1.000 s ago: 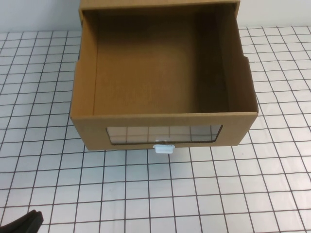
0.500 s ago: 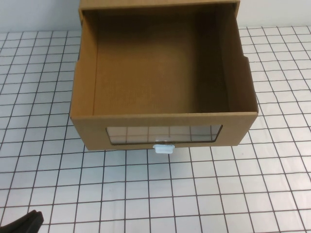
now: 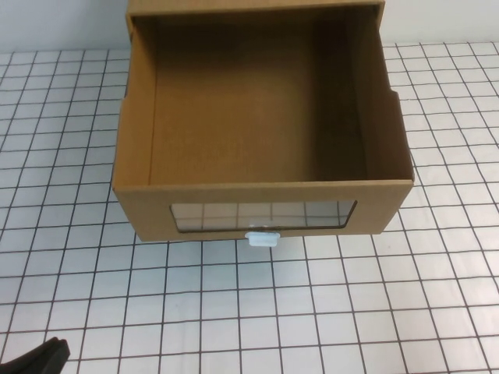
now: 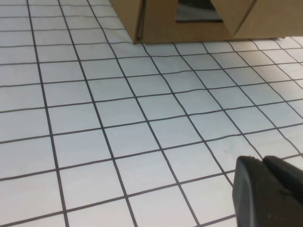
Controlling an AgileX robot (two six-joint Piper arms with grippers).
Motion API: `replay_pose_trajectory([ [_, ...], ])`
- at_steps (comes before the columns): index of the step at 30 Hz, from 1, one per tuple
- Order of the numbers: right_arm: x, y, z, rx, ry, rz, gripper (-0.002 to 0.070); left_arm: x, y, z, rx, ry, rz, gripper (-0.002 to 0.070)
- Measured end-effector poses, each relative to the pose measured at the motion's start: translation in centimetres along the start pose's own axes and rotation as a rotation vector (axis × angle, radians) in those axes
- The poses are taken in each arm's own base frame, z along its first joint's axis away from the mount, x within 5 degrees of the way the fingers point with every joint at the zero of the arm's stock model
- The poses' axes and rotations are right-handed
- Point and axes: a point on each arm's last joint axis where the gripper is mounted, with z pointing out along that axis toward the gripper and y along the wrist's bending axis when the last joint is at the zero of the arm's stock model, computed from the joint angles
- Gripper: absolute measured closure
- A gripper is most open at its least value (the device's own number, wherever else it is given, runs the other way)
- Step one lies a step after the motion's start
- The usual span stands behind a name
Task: Open the shoe box
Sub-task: 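Pull the top drawer of the cardboard box fully open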
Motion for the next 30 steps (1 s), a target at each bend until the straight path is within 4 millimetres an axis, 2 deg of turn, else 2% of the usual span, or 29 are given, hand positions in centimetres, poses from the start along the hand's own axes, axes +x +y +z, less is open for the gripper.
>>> replay_pose_trajectory([
  [6,5.0,-0.8,-2.9,0.079,-0.098,0.013,0.0689,0.0,0.0,0.0,0.0,0.0,-0.001,0.068],
  [9,6.5,-0.8,-3.6,0.084,-0.139,0.028,0.0689,0.0,0.0,0.0,0.0,0.0,-0.001,0.068],
  [14,7.3,-1.1,-3.9,0.109,-0.124,0.064,0.0689,0.0,0.0,0.0,0.001,0.0,0.0,0.068],
  [25,7.4,-1.0,-3.8,0.105,-0.117,0.101,0.0689,0.0,0.0,0.0,0.001,0.0,-0.003,0.068],
  [30,8.1,-0.6,-3.6,0.058,-0.094,0.043,0.0689,0.0,0.0,0.0,0.001,0.0,-0.004,0.068],
])
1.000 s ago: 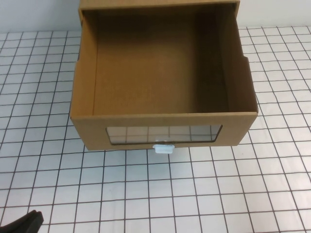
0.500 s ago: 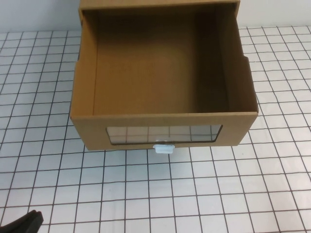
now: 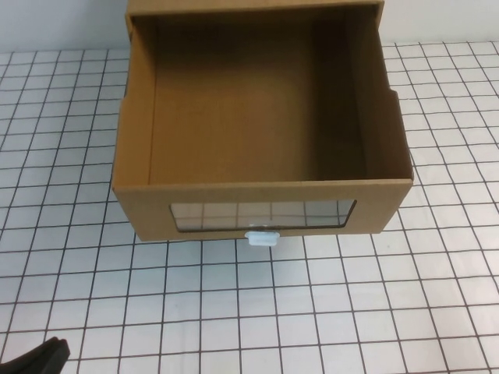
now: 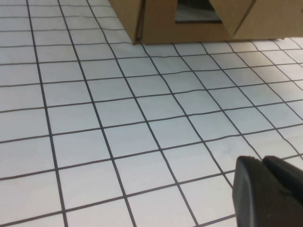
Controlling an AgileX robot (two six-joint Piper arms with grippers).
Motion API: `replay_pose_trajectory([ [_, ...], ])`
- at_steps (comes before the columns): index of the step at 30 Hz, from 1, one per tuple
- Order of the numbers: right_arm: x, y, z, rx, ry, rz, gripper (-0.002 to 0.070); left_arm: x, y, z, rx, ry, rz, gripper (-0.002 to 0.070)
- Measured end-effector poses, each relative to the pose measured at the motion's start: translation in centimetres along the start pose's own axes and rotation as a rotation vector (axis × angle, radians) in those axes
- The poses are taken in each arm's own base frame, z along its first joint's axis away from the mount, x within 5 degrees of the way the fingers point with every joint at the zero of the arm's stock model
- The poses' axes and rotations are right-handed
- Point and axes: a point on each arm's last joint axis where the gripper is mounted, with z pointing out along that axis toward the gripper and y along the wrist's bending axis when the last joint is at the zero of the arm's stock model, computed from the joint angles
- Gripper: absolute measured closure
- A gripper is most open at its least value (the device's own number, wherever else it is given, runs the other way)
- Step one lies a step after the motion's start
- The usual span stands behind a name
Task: Open the shoe box
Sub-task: 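Pull the top drawer of the cardboard box fully open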
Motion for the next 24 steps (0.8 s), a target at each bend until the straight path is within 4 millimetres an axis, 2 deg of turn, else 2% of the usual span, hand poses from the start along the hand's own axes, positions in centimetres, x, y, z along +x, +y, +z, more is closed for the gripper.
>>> replay_pose_trajectory([
  [7,0.9,0.2,0.0,-0.024,0.07,-0.07,0.0689,0.0,0.0,0.0,0.0,0.0,0.0,0.068],
  [14,2.7,0.3,-0.3,-0.04,0.27,-0.079,0.069,0.0,0.0,0.0,0.0,0.0,0.0,0.068],
  [24,2.9,0.3,-0.3,-0.042,0.286,-0.077,0.0689,0.0,0.0,0.0,0.0,0.0,0.0,0.068],
])
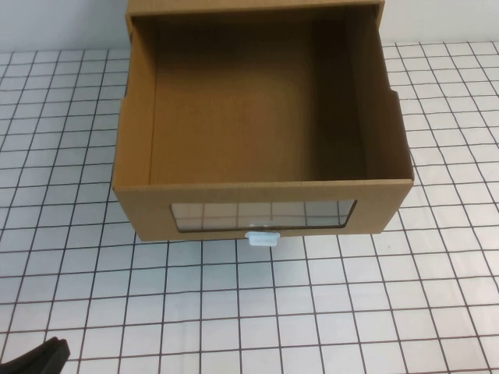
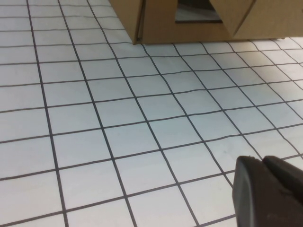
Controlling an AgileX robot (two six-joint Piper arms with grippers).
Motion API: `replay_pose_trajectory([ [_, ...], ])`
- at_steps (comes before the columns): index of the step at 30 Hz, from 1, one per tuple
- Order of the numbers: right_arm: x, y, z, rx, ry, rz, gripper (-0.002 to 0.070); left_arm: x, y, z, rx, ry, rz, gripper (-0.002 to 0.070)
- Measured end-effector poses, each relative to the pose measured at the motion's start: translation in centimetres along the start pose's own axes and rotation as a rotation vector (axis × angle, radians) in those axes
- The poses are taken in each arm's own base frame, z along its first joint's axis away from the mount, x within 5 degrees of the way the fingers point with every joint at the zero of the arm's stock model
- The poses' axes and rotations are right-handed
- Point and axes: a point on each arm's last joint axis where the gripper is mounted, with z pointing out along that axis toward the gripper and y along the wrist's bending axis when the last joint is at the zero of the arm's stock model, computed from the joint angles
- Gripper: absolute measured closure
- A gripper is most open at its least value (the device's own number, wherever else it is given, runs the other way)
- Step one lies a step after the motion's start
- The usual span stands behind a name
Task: Open the shoe box
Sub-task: 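Pull the top drawer of the cardboard box fully open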
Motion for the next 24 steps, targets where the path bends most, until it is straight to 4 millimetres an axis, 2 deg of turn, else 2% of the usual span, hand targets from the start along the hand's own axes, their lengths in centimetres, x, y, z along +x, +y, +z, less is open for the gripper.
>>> replay_pose_trajectory([
  [16,0.0,0.0,0.0,0.0,0.0,-0.002,0.0689,-0.2,0.1,0.0,-0.016,-0.023,0.06,0.068],
  [24,0.0,0.0,0.0,0.0,0.0,-0.002,0.0689,-2.9,1.0,-1.3,-0.168,-0.363,0.19,0.068],
])
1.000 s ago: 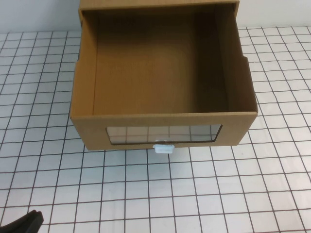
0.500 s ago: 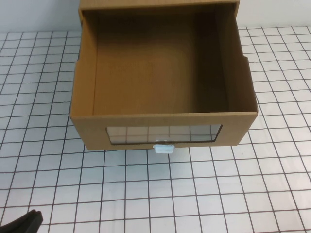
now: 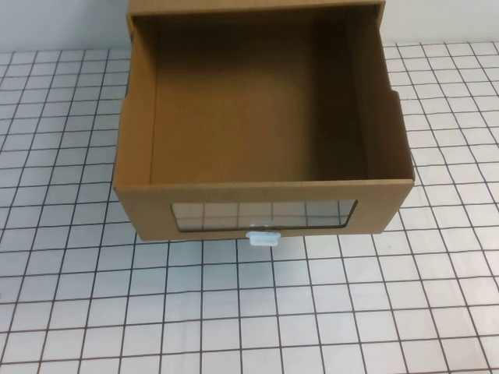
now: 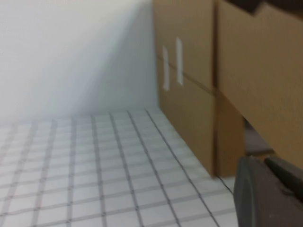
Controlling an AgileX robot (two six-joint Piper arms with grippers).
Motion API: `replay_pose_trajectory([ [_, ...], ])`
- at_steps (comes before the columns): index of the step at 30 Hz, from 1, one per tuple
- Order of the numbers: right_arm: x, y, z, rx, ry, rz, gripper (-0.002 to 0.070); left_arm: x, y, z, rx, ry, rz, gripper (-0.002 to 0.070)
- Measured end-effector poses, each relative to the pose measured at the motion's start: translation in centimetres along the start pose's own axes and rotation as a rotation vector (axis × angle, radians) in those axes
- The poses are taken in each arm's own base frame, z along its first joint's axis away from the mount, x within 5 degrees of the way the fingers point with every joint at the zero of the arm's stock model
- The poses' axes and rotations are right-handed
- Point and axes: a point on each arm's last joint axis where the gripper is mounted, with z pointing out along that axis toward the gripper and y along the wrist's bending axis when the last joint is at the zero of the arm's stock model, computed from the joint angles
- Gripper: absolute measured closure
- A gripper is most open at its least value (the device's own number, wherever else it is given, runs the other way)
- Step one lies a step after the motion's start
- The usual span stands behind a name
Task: Open the shoe box
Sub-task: 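Pull the top drawer of the cardboard box fully open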
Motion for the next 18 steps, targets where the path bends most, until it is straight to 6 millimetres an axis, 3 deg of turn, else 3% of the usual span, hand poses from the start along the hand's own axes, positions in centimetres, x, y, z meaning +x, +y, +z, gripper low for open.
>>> replay_pose_trajectory([
  [6,0.0,0.0,0.0,0.0,0.002,0.0,0.0689,0.1,0.6,-1.1,-0.106,-0.031,0.026,0.068],
  [18,0.0,0.0,0.0,-0.003,0.001,0.006,0.0689,3.2,0.6,-1.6,-0.115,0.314,0.031,0.068],
])
